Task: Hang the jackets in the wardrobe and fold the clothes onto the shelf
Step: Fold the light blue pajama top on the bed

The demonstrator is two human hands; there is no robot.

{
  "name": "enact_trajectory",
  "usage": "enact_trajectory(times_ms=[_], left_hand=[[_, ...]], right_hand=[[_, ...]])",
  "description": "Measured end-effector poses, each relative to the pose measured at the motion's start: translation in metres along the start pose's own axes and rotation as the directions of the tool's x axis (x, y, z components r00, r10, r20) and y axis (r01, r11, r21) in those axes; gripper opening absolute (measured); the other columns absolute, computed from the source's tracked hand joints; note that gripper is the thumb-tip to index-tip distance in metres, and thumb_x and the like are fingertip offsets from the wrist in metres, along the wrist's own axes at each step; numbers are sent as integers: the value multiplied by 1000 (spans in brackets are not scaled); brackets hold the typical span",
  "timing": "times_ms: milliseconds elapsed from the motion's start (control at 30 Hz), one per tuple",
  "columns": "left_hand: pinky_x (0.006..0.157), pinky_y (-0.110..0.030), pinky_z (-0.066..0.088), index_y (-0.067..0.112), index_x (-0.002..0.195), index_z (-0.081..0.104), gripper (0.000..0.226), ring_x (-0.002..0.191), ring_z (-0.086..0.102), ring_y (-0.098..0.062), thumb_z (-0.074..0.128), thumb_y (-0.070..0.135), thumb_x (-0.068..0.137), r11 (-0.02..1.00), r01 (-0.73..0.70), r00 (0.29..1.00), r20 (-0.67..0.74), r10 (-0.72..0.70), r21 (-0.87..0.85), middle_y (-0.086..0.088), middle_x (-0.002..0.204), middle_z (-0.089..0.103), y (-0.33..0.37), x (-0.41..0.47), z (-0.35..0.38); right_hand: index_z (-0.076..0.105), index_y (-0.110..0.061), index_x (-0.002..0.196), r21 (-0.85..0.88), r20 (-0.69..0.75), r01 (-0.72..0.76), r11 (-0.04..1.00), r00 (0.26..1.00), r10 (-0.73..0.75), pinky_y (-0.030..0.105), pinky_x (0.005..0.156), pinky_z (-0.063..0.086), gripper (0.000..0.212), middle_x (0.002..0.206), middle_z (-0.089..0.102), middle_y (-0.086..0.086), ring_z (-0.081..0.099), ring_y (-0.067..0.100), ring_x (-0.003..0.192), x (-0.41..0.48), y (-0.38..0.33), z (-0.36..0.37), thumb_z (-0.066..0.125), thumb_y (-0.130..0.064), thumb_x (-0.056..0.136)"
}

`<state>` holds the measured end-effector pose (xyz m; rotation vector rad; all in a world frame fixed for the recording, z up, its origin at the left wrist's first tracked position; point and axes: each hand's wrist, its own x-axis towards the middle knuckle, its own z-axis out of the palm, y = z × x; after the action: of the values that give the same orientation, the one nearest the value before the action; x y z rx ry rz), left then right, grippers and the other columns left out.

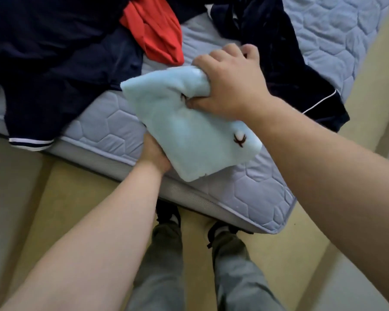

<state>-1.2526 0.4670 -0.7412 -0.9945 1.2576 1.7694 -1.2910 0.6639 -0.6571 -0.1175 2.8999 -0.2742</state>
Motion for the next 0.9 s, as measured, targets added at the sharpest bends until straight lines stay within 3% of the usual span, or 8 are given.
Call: enact_trajectory(times_ms=[100, 233, 333, 433, 533, 633, 767, 900], left_hand=[[84, -41, 58, 21, 116, 70, 69, 100, 71, -26, 46, 78, 85, 948, -90, 995, 20, 101, -306, -3, 105, 75, 14, -8, -15], [90, -42, 58, 16, 132, 53, 57, 105, 70, -17, 55, 58, 94, 937, -309, 942, -81, 324, 163, -1, 119, 70, 18, -7, 5], [91, -46, 58, 14, 134, 52, 47, 103, 70, -20, 56, 45, 99, 955, -248, 946, -174, 275, 161, -5, 118, 70, 26, 11, 24], [86, -45, 59, 16, 137, 48, 55, 97, 69, -22, 61, 48, 94, 975, -143, 960, -217, 179, 171, -3, 113, 69, 38, 30, 30], [85, -47, 59, 20, 139, 45, 72, 100, 70, -22, 68, 60, 84, 986, -47, 981, -178, 75, 157, -2, 119, 68, 39, 37, 30], [91, -52, 56, 24, 138, 50, 76, 106, 70, -27, 70, 67, 78, 979, 111, 992, -81, -98, 173, -2, 125, 68, 29, 37, 26], [88, -45, 57, 15, 110, 71, 33, 99, 71, -31, 61, 40, 91, 976, 143, 989, -2, -145, 165, -7, 106, 75, 30, 41, 28], [66, -38, 56, 10, 86, 66, 16, 74, 67, -28, 58, 8, 71, 968, 78, 983, -178, -36, 238, -9, 81, 69, 59, 43, 38]], right_hand=[[53, -33, 129, -57, 166, -44, 997, 985, 53, 57, 106, 28, 83, 128, 52, 3, 44, 29, 123, 37, -7, 15, 59, -84, 64], [40, -33, 142, -37, 281, -206, 978, 937, 207, 56, 104, 31, 103, 144, 40, 9, 42, 34, 130, 58, -12, 22, 69, -83, 57], [31, -34, 148, -35, -78, -277, 960, 959, 274, 54, 107, 32, 106, 155, 30, 10, 38, 32, 136, 56, -13, 14, 73, -71, 58], [43, -27, 139, -26, -350, -328, 944, 888, 298, 51, 104, 37, 77, 147, 41, 9, 45, 30, 129, 36, -17, 20, 72, -53, 73], [41, -31, 135, 208, -55, -523, 827, 837, 544, 51, 97, 41, 61, 140, 43, 7, 51, 32, 119, 15, -13, 48, 56, -59, 83], [31, -42, 142, 421, 363, -758, 498, 645, 673, 40, 94, 40, 73, 137, 47, 8, 55, 32, 119, 2, 7, 73, 56, -69, 79], [27, -32, 152, 585, 567, -788, 190, 565, 599, 33, 93, 49, 110, 139, 54, -2, 60, 18, 114, 0, 32, 88, 75, -70, 61], [63, -33, 122, 586, 738, -809, 55, 560, 377, 42, 90, 56, 84, 108, 75, -8, 74, 19, 93, 0, 54, 90, 87, -68, 49]])
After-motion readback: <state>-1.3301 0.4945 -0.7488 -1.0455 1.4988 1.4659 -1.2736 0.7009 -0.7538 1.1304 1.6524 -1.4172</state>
